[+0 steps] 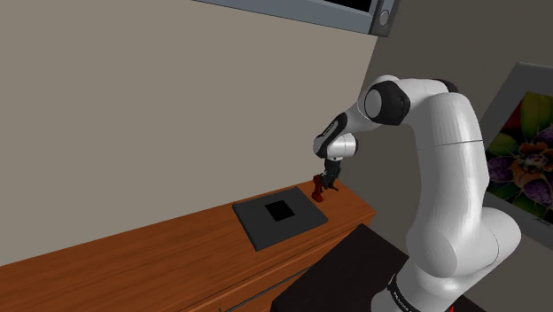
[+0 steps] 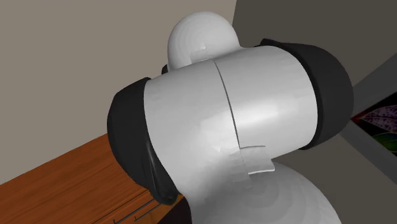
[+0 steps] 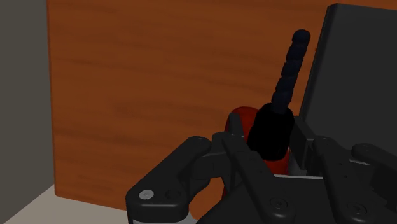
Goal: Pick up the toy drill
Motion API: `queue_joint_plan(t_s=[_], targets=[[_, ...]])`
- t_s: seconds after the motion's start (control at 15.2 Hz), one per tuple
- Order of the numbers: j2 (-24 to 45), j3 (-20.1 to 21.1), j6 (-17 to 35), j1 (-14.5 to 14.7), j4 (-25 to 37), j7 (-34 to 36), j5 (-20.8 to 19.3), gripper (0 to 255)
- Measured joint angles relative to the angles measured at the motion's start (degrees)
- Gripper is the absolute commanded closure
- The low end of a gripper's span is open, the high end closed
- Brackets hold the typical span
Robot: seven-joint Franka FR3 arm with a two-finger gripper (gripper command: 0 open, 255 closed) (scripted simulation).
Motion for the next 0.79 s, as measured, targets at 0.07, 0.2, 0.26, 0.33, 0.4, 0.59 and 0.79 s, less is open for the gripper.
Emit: queue_joint_plan(t_s=[0.07, 0.2, 0.26, 0.33, 0.4, 0.59, 0.79], targets=[[-0.6, -0.1, -0.4, 0.1, -0.3, 0.0, -0.1, 255], [-1.7, -0.4, -1.5, 0.4, -0.2, 0.2, -0.4, 255], [-2.5, -0.5, -1.9, 0.4, -0.5, 0.2, -0.5, 255], [-3.2, -0.7, -2.4, 0.6, -0.8, 0.3, -0.7, 255], [-3.7, -0.8, -3.1, 0.7, -0.6, 0.4, -0.8, 255], [-5.5, -1.2, -4.5, 1.0, -1.0, 0.5, -1.3, 255], [-7.0, -1.5, -6.0, 1.1, -1.0, 0.5, -1.6, 255]])
